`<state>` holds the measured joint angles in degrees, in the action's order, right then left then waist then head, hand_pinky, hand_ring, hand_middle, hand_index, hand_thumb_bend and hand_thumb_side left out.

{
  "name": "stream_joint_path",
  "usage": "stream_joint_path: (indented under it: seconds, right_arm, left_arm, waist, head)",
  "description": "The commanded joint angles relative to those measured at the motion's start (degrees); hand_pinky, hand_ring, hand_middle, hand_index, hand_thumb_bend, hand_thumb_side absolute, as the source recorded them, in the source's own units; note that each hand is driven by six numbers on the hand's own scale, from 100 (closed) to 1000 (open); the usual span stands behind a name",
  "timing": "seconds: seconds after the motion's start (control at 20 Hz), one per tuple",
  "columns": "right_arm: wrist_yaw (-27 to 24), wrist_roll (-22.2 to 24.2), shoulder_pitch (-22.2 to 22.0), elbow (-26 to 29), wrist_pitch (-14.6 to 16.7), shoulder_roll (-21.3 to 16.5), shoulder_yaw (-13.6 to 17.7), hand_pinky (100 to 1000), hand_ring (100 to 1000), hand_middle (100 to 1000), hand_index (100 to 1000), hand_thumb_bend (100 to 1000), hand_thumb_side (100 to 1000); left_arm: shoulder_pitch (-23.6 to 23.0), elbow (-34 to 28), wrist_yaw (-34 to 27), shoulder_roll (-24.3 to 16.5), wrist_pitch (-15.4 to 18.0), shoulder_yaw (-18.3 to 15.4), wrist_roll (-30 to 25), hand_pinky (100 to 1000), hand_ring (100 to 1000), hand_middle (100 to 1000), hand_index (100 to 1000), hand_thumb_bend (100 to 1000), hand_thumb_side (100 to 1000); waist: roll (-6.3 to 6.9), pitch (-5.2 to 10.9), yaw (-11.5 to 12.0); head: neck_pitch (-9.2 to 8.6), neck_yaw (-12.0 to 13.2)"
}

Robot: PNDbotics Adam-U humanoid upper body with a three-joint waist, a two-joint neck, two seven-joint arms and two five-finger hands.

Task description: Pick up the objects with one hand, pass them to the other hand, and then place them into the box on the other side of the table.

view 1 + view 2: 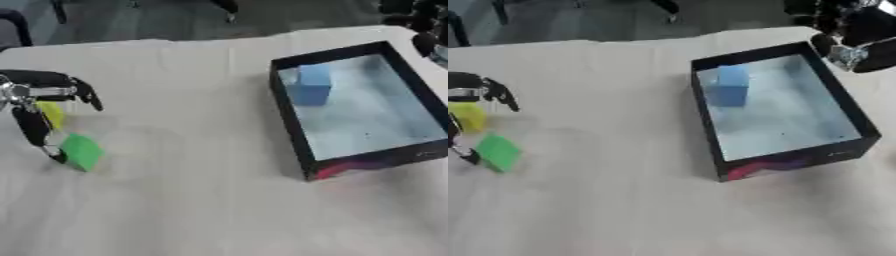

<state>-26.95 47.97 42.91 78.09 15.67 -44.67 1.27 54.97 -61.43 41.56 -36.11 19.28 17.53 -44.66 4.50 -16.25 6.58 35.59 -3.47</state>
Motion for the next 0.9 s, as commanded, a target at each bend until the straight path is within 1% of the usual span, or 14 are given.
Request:
stream_joint_path:
  seconds: [0.05, 0.3, 0.6, 0.7, 0.9]
  right_arm:
    - [0.56, 0.23, 0.64, 0.49, 0.43, -0.98, 0.35, 1000, 1000, 922, 1000, 100, 100]
    - [1.07, 0.31, 0.5, 0.36, 0.72, -0.78, 0.42, 1000, 1000, 919, 1000, 100, 100]
    - [1.9, 0.5, 0.24, -0.01, 1.0, -0.63, 0.55, 1000, 1000, 915, 1000, 100, 107]
    - [2.0, 0.51, 0.19, -0.03, 1.13, -0.63, 0.58, 1000, 1000, 915, 1000, 100, 107]
    - [2.08, 0.49, 0.12, -0.1, 1.28, -0.64, 0.59, 1000, 1000, 914, 1000, 100, 108]
  left_arm:
    - [1.58, 1.86, 1.92, -0.46, 4.62, -1.11, -2.11, 849, 873, 797, 818, 767, 100]
    - [2.09, 4.85, 4.98, 0.88, 6.13, -1.45, -0.29, 847, 873, 797, 813, 755, 100]
    - [2.47, 6.98, 8.86, 1.78, 7.51, -1.74, 2.28, 836, 870, 792, 805, 722, 100]
    - [2.44, 7.82, 9.82, 2.1, 7.81, -1.97, 3.09, 837, 870, 792, 805, 724, 100]
    - [2.47, 8.66, 9.66, 2.15, 8.26, -2.17, 2.07, 835, 864, 780, 792, 719, 100]
  waist:
    - [-0.34, 7.0, -0.07]
    - [-0.47, 6.8, -0.21]
    - [-0.46, 6.57, -0.44]
    - [-0.5, 6.5, -0.55]
    - [-0.5, 6.5, -0.58]
  head:
    - [-0.78, 0.47]
    - [-0.94, 0.82]
    - [-1.05, 1.43]
    - [-1.07, 1.57]
    - [-0.91, 1.64]
